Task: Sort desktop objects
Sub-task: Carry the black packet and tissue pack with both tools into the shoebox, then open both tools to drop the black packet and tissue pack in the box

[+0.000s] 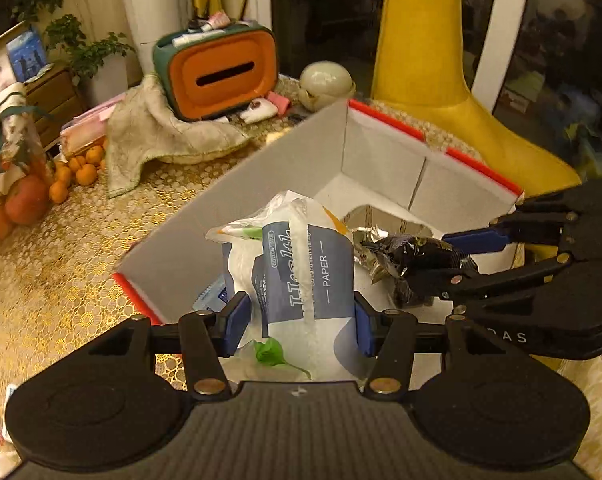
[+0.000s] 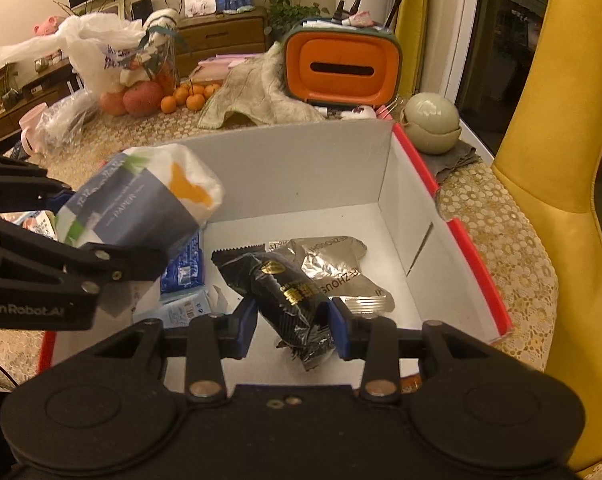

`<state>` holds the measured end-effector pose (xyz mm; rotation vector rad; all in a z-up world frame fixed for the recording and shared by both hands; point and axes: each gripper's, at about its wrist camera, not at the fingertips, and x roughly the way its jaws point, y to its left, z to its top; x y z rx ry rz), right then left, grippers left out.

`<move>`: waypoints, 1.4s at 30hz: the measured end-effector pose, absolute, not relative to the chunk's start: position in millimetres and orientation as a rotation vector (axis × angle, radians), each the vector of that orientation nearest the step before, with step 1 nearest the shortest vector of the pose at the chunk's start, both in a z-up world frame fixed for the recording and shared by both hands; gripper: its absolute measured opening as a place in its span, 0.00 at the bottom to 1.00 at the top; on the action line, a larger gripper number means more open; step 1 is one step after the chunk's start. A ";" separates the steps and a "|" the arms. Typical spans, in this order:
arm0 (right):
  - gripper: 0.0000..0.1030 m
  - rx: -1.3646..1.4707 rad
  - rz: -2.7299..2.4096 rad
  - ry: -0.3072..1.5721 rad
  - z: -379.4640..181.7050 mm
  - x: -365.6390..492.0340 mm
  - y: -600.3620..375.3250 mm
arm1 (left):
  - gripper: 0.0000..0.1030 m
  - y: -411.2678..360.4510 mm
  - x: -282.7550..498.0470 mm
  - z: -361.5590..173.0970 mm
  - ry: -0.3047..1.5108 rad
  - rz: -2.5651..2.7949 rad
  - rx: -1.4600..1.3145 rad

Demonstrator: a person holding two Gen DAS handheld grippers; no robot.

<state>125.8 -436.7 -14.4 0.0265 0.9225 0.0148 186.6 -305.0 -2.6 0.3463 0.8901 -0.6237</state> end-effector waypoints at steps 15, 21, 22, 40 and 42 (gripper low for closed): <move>0.37 -0.045 0.029 1.005 -45.7 142.4 -425.5 | 0.52 -322.8 208.7 -43.1 0.964 -0.619 0.427; 0.40 -0.057 0.034 1.021 -46.5 142.0 -424.8 | 0.54 -323.4 206.9 -44.7 0.953 -0.627 0.433; 0.41 -0.058 0.035 1.023 -46.0 141.3 -425.0 | 0.56 -323.2 205.9 -44.0 0.948 -0.631 0.433; 0.55 -0.026 0.074 0.940 -5.1 112.1 -425.6 | 0.73 -285.5 172.0 2.5 0.850 -0.645 0.343; 0.55 -0.024 0.079 0.931 1.2 108.1 -422.7 | 0.73 -279.1 165.0 10.3 0.832 -0.645 0.331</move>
